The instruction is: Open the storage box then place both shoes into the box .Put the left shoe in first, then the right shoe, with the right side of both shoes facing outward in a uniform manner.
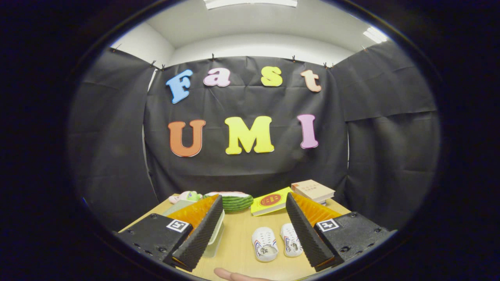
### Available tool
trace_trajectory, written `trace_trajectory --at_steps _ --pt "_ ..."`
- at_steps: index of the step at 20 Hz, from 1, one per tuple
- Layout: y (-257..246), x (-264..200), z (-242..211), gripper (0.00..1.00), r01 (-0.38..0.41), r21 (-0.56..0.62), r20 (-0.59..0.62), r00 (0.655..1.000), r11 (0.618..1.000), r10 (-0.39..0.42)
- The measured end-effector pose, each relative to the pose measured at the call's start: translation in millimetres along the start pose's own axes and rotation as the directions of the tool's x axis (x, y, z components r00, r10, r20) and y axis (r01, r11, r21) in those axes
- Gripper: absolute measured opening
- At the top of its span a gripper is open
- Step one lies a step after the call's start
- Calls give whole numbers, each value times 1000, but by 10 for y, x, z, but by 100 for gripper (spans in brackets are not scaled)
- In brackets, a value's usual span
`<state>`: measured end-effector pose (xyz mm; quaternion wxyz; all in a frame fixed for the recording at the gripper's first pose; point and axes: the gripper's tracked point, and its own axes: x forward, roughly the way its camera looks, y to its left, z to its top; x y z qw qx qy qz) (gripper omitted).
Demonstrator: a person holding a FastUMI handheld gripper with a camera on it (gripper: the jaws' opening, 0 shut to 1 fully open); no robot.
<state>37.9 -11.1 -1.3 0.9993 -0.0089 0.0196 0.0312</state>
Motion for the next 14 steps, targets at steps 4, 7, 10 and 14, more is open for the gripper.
trace_trajectory --at_steps 4,7,10,14 --pt "108 299 -332 100 -54 52 -80 995 997 58" --pt "213 565 -614 100 -120 124 -177 974 985 141" --pt "285 900 -842 100 -190 179 -242 943 965 230" --pt "219 1354 -1226 100 -186 206 -341 907 961 249"
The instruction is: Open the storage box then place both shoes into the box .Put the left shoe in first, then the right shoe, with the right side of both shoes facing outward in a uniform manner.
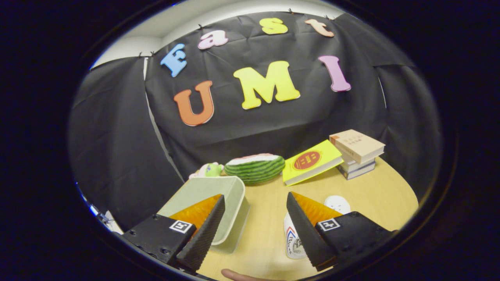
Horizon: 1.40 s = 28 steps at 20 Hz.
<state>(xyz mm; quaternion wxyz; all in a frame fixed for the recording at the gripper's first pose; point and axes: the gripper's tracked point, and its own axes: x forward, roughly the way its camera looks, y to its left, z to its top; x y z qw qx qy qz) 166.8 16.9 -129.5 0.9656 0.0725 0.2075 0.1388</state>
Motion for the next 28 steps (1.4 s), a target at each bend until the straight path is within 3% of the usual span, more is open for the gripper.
trace_trajectory --at_steps 3,6,8,10,13,17,18,20,21,24,25,28 --pt "175 317 -124 100 -138 31 -77 987 990 140" --pt "256 624 -217 100 -262 103 -146 950 959 276" --pt "343 733 -340 99 -357 210 -210 893 910 399" --pt "369 835 -520 99 -399 311 -284 827 863 485" --pt "341 1059 -617 99 -411 494 -291 752 766 591" --pt "453 1238 -618 98 -395 753 -226 596 527 770" --pt "468 1310 -637 99 -382 781 -217 574 493 789" --pt "453 1460 -822 98 -359 777 -258 568 517 781" --pt "485 1488 -860 98 -358 782 -263 552 510 791" --pt "671 1324 -782 97 -391 839 -198 430 379 881" --pt "736 1270 -778 94 -400 846 -187 395 352 899" --pt "720 1322 -822 81 -378 844 -214 412 380 886"
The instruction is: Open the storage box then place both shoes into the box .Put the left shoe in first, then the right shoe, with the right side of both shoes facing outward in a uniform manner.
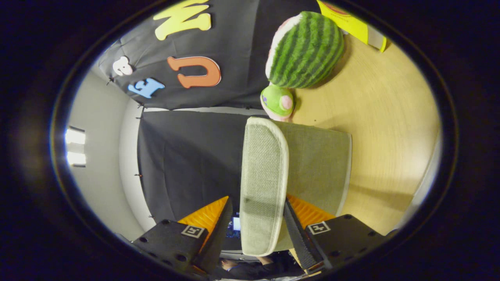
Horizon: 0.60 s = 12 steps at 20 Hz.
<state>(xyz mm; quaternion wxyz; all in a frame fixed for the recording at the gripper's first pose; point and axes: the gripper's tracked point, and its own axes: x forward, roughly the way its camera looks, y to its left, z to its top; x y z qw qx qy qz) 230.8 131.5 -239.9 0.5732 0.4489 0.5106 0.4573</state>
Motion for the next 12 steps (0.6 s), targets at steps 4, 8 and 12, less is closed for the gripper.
trace_trajectory --at_steps 4,8,12 --pt "35 -117 84 40 6 -12 62 998 1000 -6" --pt "343 -202 -1 20 -18 -50 79 997 999 21" --pt "421 -148 -118 6 117 -81 88 990 990 -110"
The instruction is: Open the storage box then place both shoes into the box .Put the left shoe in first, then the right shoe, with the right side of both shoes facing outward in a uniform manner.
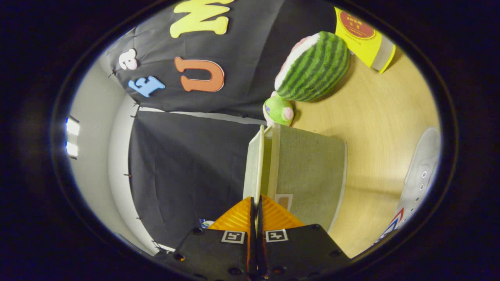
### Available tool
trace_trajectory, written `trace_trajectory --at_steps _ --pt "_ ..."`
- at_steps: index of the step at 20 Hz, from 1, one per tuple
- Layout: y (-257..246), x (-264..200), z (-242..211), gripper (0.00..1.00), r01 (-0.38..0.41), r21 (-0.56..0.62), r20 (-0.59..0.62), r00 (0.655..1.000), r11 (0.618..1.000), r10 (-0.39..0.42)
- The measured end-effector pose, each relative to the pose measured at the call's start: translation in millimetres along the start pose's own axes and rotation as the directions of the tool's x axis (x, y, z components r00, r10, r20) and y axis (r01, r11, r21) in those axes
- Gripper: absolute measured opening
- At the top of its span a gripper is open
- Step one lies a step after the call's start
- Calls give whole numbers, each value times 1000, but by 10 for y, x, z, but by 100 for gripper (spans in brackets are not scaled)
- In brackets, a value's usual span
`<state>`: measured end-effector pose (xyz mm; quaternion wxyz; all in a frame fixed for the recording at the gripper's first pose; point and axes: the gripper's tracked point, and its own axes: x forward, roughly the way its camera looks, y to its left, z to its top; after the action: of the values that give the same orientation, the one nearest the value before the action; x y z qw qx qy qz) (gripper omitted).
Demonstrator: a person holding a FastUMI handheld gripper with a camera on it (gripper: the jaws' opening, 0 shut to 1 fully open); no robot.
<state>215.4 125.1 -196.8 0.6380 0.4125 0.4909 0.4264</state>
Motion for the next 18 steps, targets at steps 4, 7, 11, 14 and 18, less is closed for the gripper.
trace_trajectory --at_steps 4,7,11,14,18 --pt "333 3 -88 5 59 -60 31 998 996 -57" --pt "632 72 -195 5 121 -107 63 991 987 -115" --pt "1070 223 -253 5 134 -125 116 986 983 -120" --pt "1305 381 -314 5 158 -174 149 980 972 -133" --pt "1586 638 -447 6 155 -211 175 977 965 -119"
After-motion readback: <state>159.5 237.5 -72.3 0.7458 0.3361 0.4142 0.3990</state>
